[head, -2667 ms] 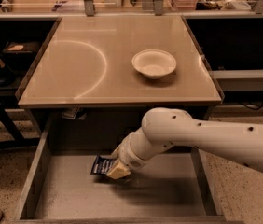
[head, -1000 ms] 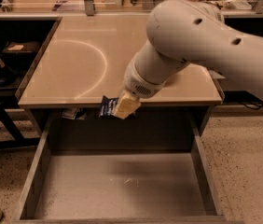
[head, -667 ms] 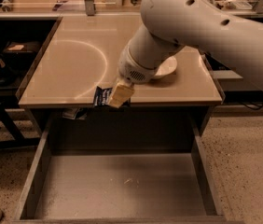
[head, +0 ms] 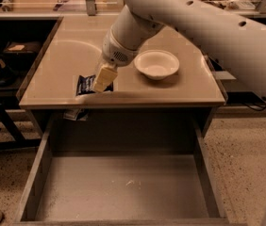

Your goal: Pick rxbar blueberry from top drawer and place on counter

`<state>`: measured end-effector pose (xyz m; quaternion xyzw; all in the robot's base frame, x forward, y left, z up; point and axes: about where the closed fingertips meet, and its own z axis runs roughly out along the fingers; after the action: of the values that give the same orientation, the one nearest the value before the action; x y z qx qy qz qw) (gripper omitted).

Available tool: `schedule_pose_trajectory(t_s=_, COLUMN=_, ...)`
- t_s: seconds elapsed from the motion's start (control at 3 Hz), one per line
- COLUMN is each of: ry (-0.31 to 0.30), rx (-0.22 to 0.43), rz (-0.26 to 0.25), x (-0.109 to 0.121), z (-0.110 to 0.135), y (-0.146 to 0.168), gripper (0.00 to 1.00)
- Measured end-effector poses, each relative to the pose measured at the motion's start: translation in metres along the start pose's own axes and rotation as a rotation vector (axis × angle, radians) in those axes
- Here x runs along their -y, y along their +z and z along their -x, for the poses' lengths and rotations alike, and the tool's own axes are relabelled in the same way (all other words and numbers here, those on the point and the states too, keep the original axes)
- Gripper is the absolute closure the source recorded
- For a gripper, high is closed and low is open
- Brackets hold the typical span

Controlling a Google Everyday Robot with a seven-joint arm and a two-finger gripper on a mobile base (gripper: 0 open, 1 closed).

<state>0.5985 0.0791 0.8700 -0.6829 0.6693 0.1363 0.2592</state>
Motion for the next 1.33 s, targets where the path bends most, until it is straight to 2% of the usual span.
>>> schedule_pose_trajectory(t_s=0.67, ry=-0.037, rx=0.033, rz=0.115, x=0.044, z=0.038, y=0.055, gripper=1.00)
schedule_pose_trajectory(t_s=1.0, ry=-0.044, rx=0.033, rz=0.157, x=0.056, z=0.047, y=0.080, gripper=1.00)
schedule_pose_trajectory(t_s=1.33, ry=-0.045, rx=0.036, rz=0.164, x=0.059, z=0.050, y=0.086, gripper=0.90)
